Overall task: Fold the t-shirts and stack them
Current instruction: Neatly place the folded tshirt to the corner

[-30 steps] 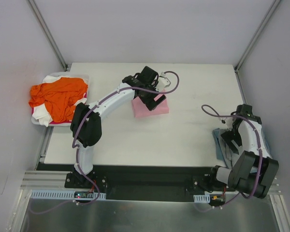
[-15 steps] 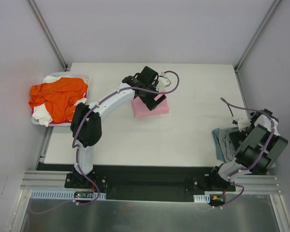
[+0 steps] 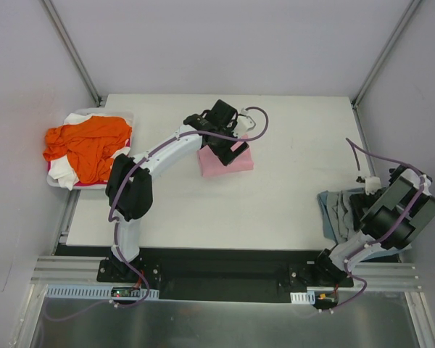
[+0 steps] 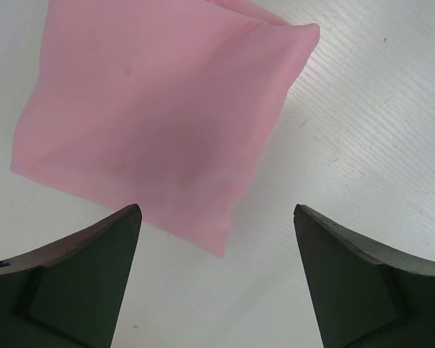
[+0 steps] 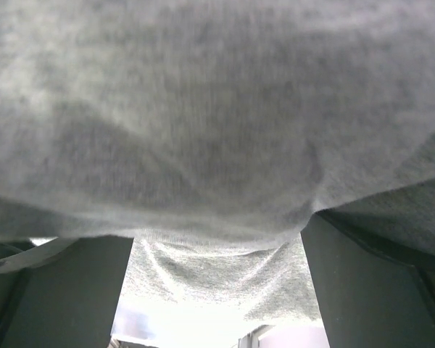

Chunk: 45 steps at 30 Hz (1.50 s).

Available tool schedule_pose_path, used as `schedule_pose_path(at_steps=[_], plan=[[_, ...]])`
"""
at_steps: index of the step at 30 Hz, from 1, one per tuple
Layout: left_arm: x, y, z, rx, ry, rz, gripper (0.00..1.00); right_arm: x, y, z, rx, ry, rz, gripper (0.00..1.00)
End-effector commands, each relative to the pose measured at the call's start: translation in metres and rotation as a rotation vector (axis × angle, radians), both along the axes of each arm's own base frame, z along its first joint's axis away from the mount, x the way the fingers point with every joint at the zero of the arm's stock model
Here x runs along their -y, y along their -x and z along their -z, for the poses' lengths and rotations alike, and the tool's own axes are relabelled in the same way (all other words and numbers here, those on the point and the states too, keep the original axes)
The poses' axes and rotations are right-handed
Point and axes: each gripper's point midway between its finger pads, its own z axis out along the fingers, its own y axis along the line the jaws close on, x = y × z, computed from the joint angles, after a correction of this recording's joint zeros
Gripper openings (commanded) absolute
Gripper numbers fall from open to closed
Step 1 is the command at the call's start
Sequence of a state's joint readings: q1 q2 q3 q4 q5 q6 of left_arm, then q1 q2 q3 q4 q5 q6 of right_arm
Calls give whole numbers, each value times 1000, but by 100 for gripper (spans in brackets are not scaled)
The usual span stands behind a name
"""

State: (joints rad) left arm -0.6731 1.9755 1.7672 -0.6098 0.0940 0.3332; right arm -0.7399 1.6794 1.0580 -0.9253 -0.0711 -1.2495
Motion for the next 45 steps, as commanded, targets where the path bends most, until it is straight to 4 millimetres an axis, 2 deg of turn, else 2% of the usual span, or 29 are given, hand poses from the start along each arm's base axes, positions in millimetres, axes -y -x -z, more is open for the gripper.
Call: schedule_pose_path(at_steps=[1, 9, 12, 16, 26, 37, 40, 42, 43, 45], plan=[[-3, -2, -5, 19, -3, -11, 87, -46, -29, -4, 113, -180, -50, 97], [-6, 0, -6, 16, -1, -16, 87, -76, -55, -3, 110, -174, -118, 96], [-8, 2, -5, 8, 2, -14, 87, -90, -71, -3, 117, -154, -142, 96], [-12, 4, -4, 2, 4, -20, 86, -118, -91, -3, 98, -166, -175, 97], [-23, 0, -4, 9, 7, -43, 87, -163, -147, -6, 201, -117, -145, 97], [-31, -8, -2, 25, -10, -72, 86, -210, -215, -12, 310, -149, 42, 97], [-34, -13, 0, 27, -18, -89, 86, -211, -233, -14, 334, -134, 112, 97], [-36, -14, 1, 28, -25, -93, 86, -224, -244, -18, 353, -122, 130, 97], [-36, -14, 2, 28, -27, -94, 86, -220, -247, -17, 359, -81, 145, 97], [-37, -15, 1, 33, -26, -100, 86, -224, -256, -20, 379, -68, 189, 97]])
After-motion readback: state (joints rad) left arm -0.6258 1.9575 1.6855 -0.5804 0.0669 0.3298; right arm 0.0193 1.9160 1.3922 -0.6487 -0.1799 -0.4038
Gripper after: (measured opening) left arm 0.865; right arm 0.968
